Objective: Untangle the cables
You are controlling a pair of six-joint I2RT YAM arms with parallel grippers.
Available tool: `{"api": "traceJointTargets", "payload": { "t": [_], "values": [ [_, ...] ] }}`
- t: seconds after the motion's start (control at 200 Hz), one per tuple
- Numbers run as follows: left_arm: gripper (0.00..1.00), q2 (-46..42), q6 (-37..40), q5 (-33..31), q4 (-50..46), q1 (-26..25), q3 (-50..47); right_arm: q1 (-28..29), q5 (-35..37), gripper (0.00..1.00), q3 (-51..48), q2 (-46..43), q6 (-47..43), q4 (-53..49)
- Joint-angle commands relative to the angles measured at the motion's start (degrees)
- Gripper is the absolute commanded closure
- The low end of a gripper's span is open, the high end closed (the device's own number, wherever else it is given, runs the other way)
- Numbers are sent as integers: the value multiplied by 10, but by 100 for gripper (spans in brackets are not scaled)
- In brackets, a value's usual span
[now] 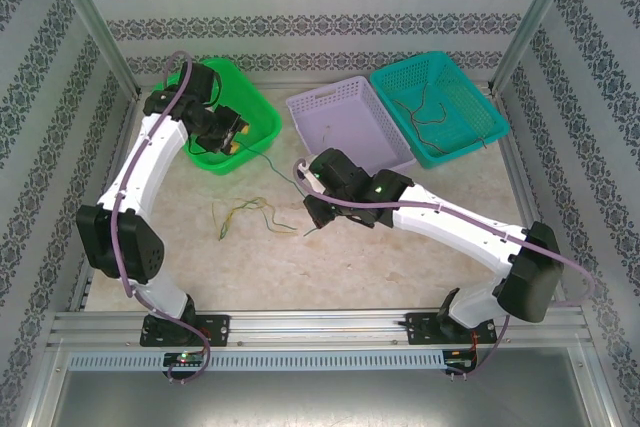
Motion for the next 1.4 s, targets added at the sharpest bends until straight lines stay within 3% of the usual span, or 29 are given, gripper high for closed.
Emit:
{"api": "traceJointTargets", "payload": {
  "t": [0.0, 0.185, 0.49, 0.709, 0.864, 0.934, 1.104, 1.274, 1.394],
  "values": [
    [52, -25, -29, 12, 25, 1, -16, -3, 17, 100, 24, 8, 13, -9],
    [44, -32, -42, -19, 8, -5, -25, -3, 23, 100, 27, 11, 11, -10],
    [46, -20, 12, -89, -53, 3, -4, -3, 52, 100, 12, -15, -4, -18],
    [48, -17, 4, -81, -52, 3, -13, 3, 82, 100, 16, -22, -21, -31],
    [39, -59, -56, -90, -52, -3, -29, 17, 172, 100, 23, -19, -34, -34],
    [33, -91, -112, -89, -29, -11, -61, 26, 237, 100, 24, -16, -37, -23],
    [28, -137, -238, -66, 20, -41, -134, 44, 361, 100, -1, -14, -59, 57],
    [27, -146, -307, -60, 60, -48, -175, 73, 419, 100, -40, -14, -132, 181],
    [19, -149, -322, -88, 55, -45, -173, 86, 442, 100, -63, -15, -167, 234]
  ]
}}
